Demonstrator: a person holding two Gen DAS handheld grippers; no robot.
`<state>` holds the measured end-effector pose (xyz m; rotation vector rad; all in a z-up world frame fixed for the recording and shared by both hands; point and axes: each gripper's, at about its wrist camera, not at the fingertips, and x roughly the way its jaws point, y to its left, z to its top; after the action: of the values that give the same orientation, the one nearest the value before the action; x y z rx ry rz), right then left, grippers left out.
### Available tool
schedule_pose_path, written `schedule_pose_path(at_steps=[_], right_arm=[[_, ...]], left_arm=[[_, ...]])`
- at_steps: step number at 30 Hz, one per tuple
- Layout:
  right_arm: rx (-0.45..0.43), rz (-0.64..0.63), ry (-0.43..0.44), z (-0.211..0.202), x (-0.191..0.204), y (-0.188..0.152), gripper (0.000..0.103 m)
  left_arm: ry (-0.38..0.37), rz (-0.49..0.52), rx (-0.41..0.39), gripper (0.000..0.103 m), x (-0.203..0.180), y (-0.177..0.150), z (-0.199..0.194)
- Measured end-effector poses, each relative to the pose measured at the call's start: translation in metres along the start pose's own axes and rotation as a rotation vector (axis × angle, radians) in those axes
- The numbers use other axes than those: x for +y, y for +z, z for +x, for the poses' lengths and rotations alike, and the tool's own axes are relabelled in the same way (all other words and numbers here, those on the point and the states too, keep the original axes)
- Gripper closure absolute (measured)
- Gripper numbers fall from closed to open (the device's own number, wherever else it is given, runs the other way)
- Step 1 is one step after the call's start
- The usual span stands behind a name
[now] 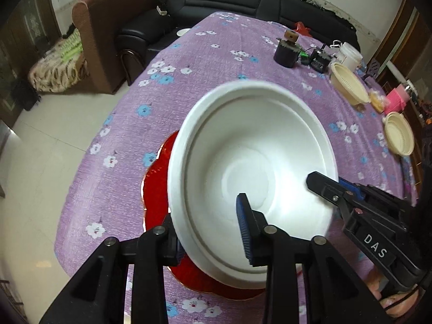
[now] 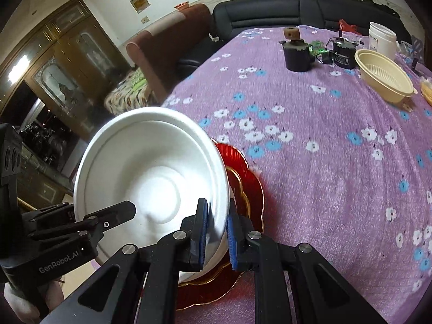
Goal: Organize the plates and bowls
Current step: 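Carry the white bowl with both grippers and lower it onto the white plate, then open both grippers and withdraw from the stack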
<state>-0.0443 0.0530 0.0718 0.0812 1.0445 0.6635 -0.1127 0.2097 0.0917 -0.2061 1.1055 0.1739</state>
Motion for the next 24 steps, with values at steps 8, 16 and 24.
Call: schedule_pose_path(at_steps=[8,16,24], right_arm=[[-0.008,-0.035,-0.051,0.0,0.005,-0.008,0.086],[-0.047,-0.08,-0.11,-0.002,0.009,-0.011,0.083],[-0.114,-0.093,-0.105,-0.017,0.012,-0.01,0.057]], left_arm=[[0.05,0.038,-0.054,0.045,-0.004,-0.009,-0.005],[0.02,-0.008,-0.052,0.042,0.009,-0.014,-0.002],[-0.037,-0.105,-0.092,0.039,0.026,-0.019,-0.017]])
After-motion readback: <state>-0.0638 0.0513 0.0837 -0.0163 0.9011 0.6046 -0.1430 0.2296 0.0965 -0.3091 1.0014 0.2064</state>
